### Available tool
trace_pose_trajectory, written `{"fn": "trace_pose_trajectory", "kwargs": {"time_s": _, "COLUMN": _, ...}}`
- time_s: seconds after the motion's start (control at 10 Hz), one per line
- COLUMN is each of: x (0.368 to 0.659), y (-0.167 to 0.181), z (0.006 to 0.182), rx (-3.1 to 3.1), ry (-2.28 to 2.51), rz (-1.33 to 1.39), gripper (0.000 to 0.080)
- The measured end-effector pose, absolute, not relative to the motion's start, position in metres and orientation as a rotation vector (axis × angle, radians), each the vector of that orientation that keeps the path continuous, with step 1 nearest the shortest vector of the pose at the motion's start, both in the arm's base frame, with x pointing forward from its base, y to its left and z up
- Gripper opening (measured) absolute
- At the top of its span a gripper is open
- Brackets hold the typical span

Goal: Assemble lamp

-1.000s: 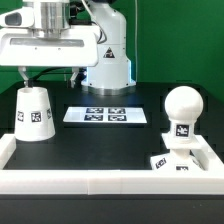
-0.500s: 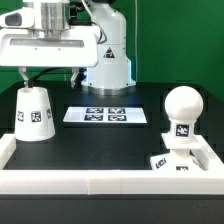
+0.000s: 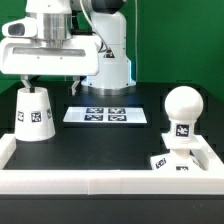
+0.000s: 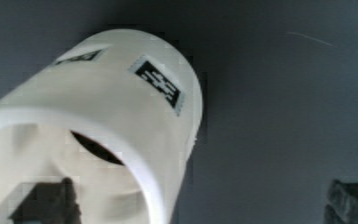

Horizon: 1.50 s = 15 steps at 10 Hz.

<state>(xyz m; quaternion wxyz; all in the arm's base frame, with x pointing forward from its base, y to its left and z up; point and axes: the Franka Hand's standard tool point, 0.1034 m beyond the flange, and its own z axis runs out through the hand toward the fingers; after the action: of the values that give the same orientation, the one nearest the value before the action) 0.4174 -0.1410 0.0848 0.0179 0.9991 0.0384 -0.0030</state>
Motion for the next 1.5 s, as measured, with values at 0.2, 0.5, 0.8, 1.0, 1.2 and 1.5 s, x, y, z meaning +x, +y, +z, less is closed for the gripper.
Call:
{"fn": "trace_pose_trajectory", "kwargs": {"time_s": 0.2, "x": 0.417, "y": -0.141, "z": 0.085, "rx": 3.103, "ry": 0.119, "rz": -0.010, "gripper": 0.0699}}
{"fn": "trace_pose_trajectory", "kwargs": {"time_s": 0.5, "x": 0.416, "y": -0.141, "z": 0.081, "rx": 3.101, "ry": 0.121, "rz": -0.018, "gripper": 0.0699}}
{"fn": "trace_pose_trajectory", "kwargs": {"time_s": 0.8, "x": 0.415, "y": -0.141, "z": 0.077, "rx": 3.099, "ry": 0.118, "rz": -0.023, "gripper": 0.0699}}
{"fn": "trace_pose_trajectory", "kwargs": {"time_s": 1.0, "x": 0.414, "y": -0.142, "z": 0.074, "rx": 3.098, "ry": 0.117, "rz": -0.034, "gripper": 0.0455}}
{"fn": "trace_pose_trajectory", "kwargs": {"time_s": 1.2, "x": 0.413, "y": -0.142, "z": 0.073, "rx": 3.097, "ry": 0.117, "rz": -0.037, "gripper": 0.0272}}
{"fn": "trace_pose_trajectory", "kwargs": {"time_s": 1.5, "x": 0.414, "y": -0.142, "z": 0.074, "rx": 3.097, "ry": 0.117, "rz": -0.034, "gripper": 0.0043}}
